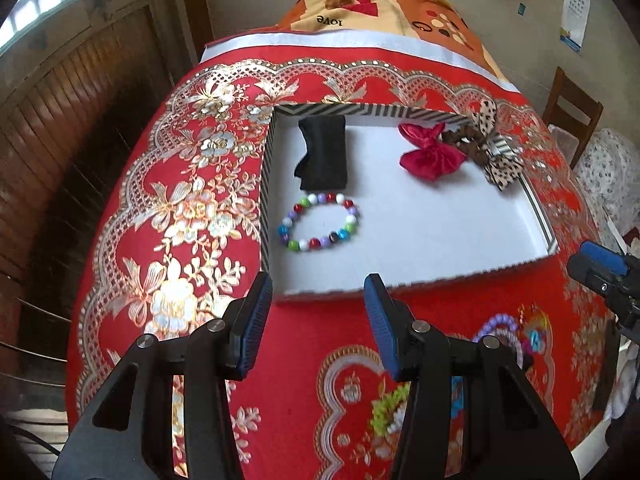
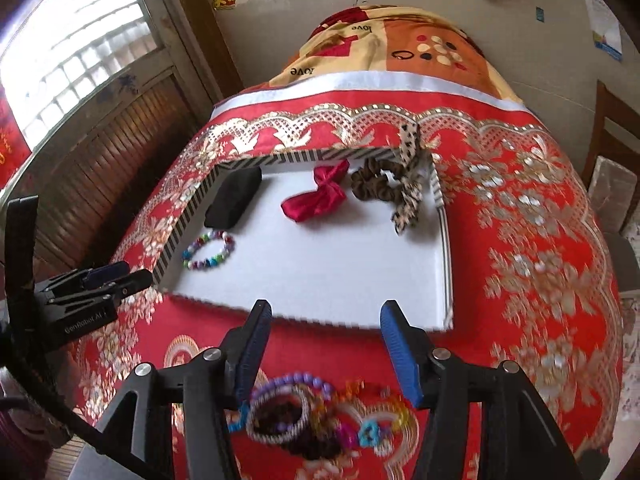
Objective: Organize jewelry
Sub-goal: 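Release both items in the tray and return both tools to the pile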
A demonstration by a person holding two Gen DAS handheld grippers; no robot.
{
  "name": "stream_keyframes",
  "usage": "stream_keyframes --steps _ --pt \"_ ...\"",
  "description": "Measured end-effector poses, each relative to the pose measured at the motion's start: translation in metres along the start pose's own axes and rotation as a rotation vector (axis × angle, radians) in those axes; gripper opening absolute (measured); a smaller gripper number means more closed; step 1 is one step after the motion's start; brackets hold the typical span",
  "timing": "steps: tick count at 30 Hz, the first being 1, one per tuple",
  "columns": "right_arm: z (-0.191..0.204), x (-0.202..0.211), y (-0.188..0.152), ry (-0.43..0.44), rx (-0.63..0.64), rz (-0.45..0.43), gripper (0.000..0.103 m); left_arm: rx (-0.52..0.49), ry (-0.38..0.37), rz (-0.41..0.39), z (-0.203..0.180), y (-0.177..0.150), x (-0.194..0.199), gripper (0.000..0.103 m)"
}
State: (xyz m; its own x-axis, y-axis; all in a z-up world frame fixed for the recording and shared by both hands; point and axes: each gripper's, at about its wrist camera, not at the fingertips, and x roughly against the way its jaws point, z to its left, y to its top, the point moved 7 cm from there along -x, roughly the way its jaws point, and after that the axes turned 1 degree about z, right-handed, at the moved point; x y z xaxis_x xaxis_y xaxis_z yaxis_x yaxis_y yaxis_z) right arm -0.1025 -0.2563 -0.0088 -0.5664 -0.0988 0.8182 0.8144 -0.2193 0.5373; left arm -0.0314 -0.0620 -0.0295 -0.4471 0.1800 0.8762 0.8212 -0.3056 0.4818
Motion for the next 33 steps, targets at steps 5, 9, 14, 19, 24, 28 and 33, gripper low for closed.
stream_keyframes --steps 5,9,14,19,24,28,33 --pt "-0.001 0.009 -0.021 -0.011 -0.018 0.004 0.055 -0.020 -0.011 -0.005 -0.002 -0.012 0.009 0.047" --pt "-0.001 0.015 -0.037 -0.026 -0.026 0.009 0.058 -0.042 -0.021 -0.005 -0.004 -0.020 0.015 0.047" --pt "-0.001 0.020 -0.053 -0.038 -0.040 0.016 0.059 -0.059 -0.033 -0.005 -0.003 -0.028 0.019 0.047" --pt "-0.001 0.022 -0.066 -0.050 -0.044 0.031 0.059 -0.074 -0.048 0.011 -0.002 -0.036 0.018 0.047" --pt "-0.002 0.020 -0.079 -0.056 -0.052 0.053 0.059 -0.105 -0.086 0.043 -0.006 -0.047 0.016 0.047" --pt "-0.001 0.016 -0.088 -0.051 -0.047 0.076 0.059 -0.149 -0.149 0.080 -0.017 -0.058 0.013 0.047" --pt "0.009 0.010 -0.094 -0.017 -0.026 0.099 0.059 -0.200 -0.207 0.122 -0.030 -0.073 0.008 0.047"
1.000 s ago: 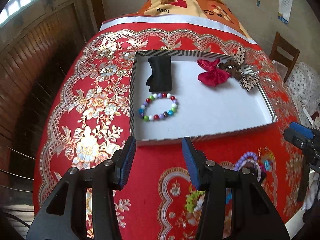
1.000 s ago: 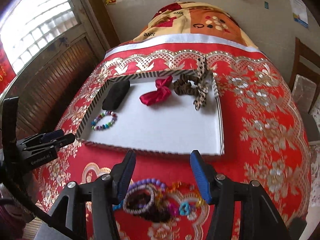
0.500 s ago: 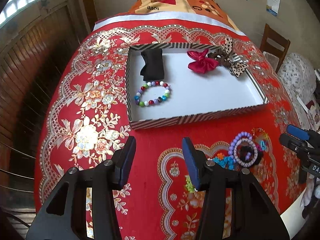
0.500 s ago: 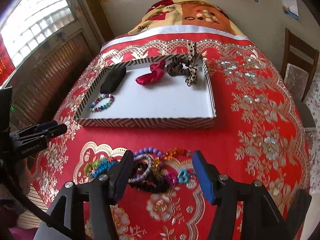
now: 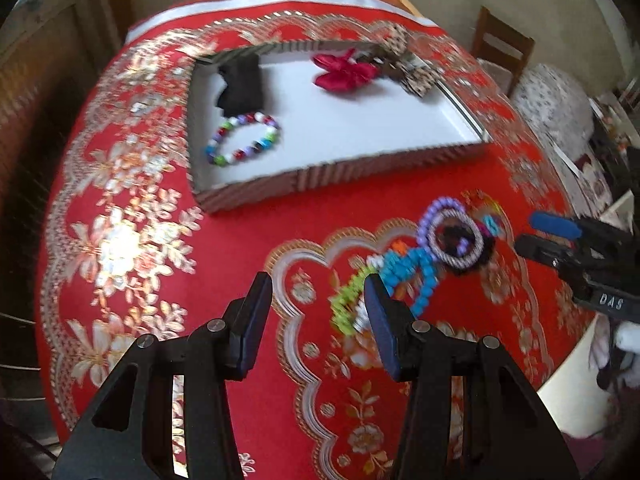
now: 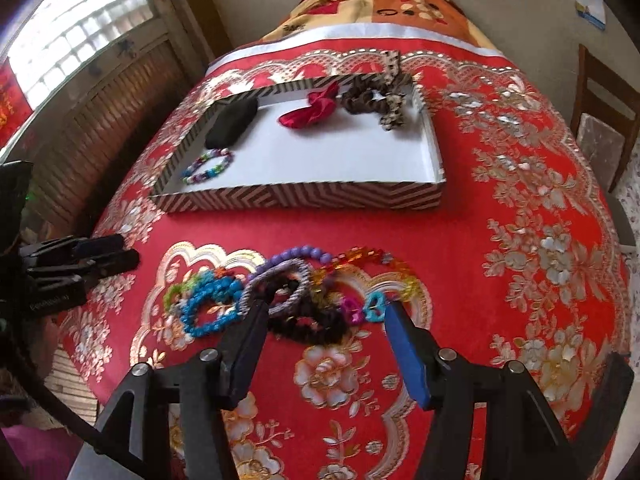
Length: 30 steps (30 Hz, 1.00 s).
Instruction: Organize jewelry
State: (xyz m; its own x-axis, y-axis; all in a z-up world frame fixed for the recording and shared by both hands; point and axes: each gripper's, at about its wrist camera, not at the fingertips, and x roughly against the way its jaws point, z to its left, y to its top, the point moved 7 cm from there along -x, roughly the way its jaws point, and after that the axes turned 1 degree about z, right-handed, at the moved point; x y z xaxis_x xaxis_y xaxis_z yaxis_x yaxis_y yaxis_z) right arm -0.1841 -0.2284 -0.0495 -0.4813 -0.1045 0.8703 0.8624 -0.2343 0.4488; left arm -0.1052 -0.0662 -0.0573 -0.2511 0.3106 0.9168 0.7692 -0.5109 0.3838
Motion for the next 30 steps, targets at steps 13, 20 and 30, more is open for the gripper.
stream_keyframes --steps 13,20,30 --pt "0.014 -0.028 0.008 0.058 0.008 0.035 0.042 0.050 -0.063 0.115 0.006 -0.012 -0.037 0.047" --pt "0.012 -0.039 0.006 0.062 0.002 0.064 0.042 -0.038 -0.028 0.147 -0.008 -0.010 -0.051 0.047" --pt "0.016 -0.047 0.001 0.038 0.040 0.079 0.011 -0.028 -0.090 0.163 -0.013 -0.005 -0.058 0.012"
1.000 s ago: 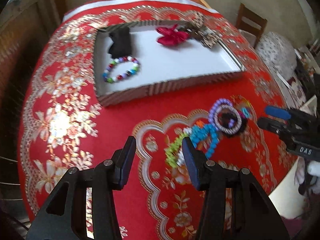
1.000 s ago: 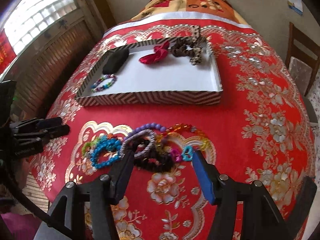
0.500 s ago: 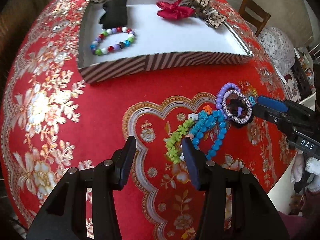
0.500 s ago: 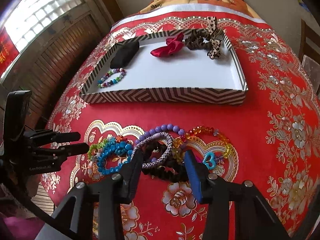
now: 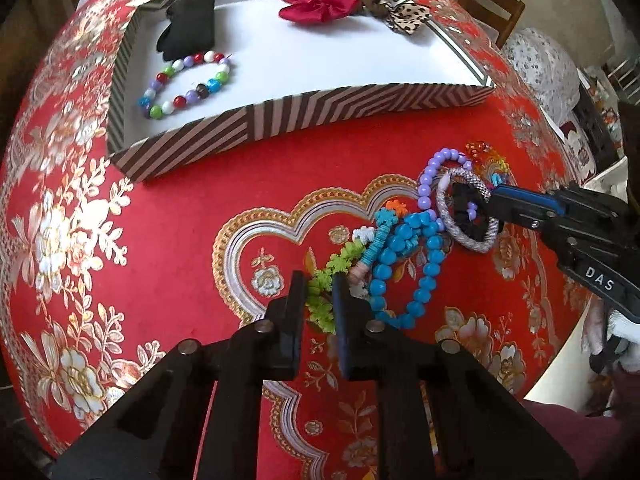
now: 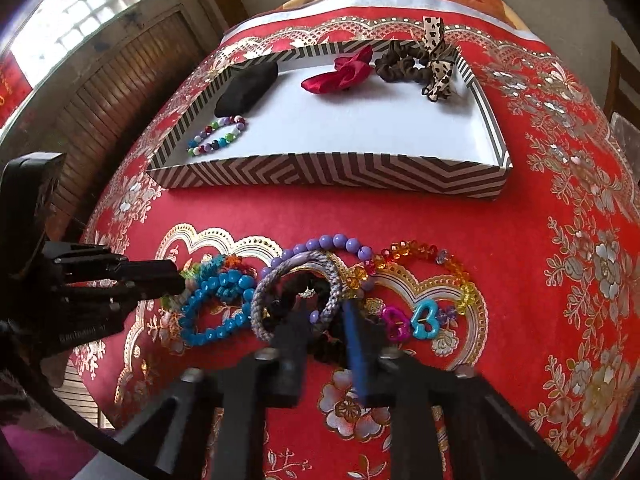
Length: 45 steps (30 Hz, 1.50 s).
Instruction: Organize jewelry
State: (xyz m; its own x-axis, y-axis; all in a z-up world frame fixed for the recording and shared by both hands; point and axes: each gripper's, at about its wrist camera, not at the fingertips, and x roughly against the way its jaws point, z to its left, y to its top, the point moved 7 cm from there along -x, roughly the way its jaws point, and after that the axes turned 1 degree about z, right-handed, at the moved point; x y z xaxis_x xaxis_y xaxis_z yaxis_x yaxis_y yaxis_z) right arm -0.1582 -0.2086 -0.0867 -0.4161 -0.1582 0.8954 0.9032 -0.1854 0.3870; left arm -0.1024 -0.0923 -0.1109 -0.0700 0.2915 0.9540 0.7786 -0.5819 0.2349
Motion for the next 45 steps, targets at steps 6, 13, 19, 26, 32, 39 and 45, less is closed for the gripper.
stream_keyframes --steps 6,13,19,26,32,39,45 --pt "-0.002 0.026 0.006 0.029 -0.011 -0.050 0.005 0.057 -0.043 -0.051 0.015 0.002 0.031 0.004" --pt "0.003 0.024 0.007 0.062 0.000 -0.011 0.014 0.077 -0.035 -0.093 0.026 0.009 0.054 0.004" --pt "0.002 0.008 -0.001 0.064 -0.038 0.037 0.034 0.098 -0.044 -0.147 0.033 0.013 0.082 0.004" --pt "-0.005 -0.011 -0.004 0.076 -0.064 0.068 0.017 0.112 -0.045 -0.221 0.039 0.024 0.116 0.004" --pt "-0.010 0.015 0.004 0.111 -0.075 0.004 0.007 0.139 -0.030 -0.246 0.050 0.029 0.128 0.004" --pt "-0.009 0.054 0.023 0.157 -0.079 -0.070 0.007 0.149 -0.028 -0.264 0.052 0.043 0.138 0.004" --pt "-0.007 0.073 0.050 0.164 -0.075 -0.136 0.007 0.118 0.013 -0.299 0.048 0.067 0.147 0.004"
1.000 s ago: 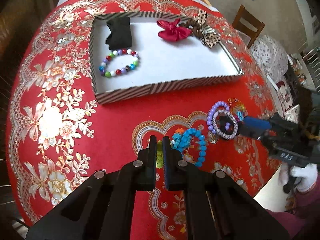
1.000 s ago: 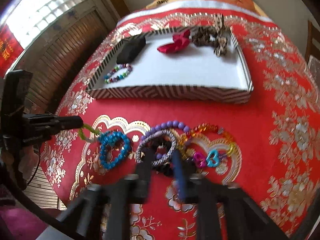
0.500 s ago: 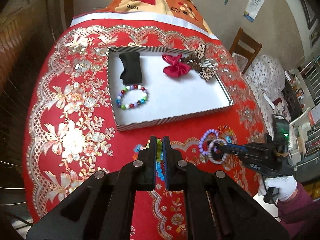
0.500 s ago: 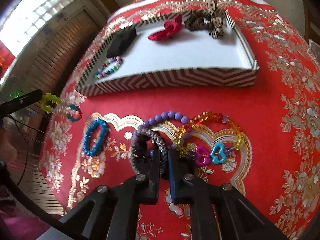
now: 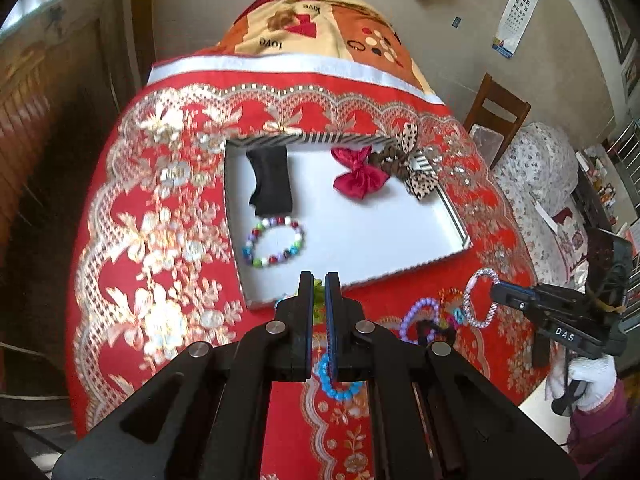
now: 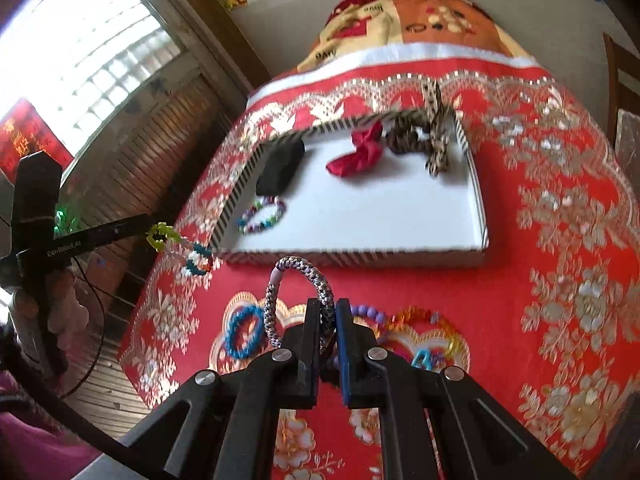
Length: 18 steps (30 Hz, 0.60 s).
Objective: Organize jewelry
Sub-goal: 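Carry the green bracelet and gray hair tie over the tray with both tools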
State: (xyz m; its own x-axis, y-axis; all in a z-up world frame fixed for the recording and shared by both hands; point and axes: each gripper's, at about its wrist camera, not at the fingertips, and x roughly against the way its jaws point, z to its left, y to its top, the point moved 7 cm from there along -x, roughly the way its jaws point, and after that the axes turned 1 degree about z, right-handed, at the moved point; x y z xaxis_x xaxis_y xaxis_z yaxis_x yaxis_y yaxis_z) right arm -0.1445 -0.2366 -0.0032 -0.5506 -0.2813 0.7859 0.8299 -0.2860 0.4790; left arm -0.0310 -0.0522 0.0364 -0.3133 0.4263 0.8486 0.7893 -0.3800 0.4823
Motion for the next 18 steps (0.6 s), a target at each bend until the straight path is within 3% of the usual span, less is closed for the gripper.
stream_keyframes --steps 18 --pt "-0.017 -0.020 0.061 -0.028 0.010 -0.034 0.007 -0.041 0.094 0.005 -0.014 0.058 -0.058 0.004"
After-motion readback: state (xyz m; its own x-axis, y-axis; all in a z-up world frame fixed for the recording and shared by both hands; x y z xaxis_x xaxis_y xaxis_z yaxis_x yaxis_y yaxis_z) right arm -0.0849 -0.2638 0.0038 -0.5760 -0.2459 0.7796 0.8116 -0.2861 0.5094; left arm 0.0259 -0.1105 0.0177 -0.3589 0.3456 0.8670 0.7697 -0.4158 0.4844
